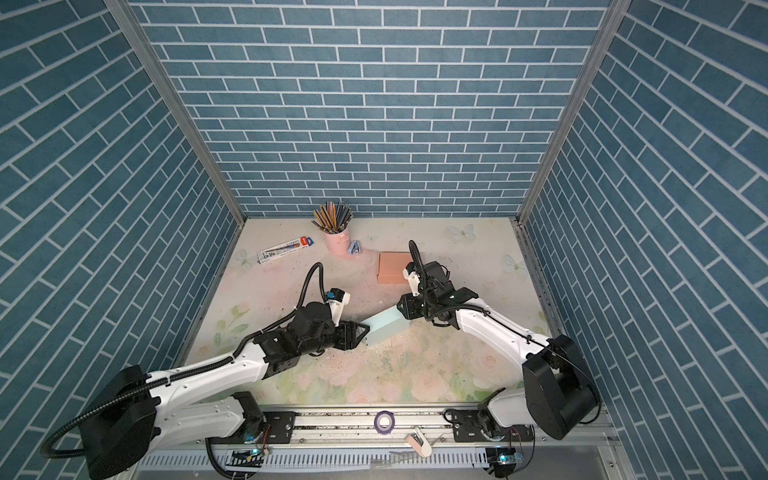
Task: Fold the paper box
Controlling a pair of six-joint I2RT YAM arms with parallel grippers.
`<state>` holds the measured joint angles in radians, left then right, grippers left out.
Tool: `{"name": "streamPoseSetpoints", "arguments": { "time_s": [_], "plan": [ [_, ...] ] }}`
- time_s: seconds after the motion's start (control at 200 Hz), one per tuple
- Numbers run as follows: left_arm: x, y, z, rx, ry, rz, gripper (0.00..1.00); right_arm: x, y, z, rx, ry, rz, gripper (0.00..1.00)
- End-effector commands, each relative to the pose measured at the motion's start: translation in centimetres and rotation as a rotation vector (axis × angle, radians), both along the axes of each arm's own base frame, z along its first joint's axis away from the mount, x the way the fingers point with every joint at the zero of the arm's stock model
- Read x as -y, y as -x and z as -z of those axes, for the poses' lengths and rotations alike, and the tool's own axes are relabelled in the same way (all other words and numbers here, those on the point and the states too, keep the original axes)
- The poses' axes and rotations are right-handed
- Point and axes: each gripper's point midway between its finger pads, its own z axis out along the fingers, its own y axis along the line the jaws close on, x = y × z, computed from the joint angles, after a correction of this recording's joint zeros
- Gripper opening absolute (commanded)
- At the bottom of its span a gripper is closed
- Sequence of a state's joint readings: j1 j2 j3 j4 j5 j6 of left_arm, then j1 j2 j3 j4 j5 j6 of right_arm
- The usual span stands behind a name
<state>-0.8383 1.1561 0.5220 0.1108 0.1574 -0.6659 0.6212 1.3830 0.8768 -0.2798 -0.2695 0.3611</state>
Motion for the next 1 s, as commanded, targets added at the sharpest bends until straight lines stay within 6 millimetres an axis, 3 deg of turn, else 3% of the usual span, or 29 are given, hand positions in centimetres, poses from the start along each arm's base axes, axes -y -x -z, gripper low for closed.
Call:
{"name": "streamPoseSetpoints", "arguments": {
  "time_s": [0.0, 0.445, 0.79, 0.995],
  "plan": [
    [0.2, -0.2, 0.2, 0.0, 0.01, -0.014, 0.62, -0.6, 0.2, 0.2, -0.016, -0.033, -0.021, 0.39],
    [-1.0, -0.2, 2.2, -0.022, -0.066, -0.042, 0.58, 0.0, 2.1, 0.0, -0.032, -0.079, -0.029, 0.34],
    [-2.3, 0.5, 3.7, -0.041, -0.118, -0.053, 0.58, 0.5, 5.2, -0.1, -0.088, -0.187, -0.016, 0.32],
    [-2.6, 1.1, 4.2, -0.051, -0.129, -0.047, 0.58, 1.6, 7.0, 1.0, -0.129, -0.206, 0.018, 0.31]
  ]
}}
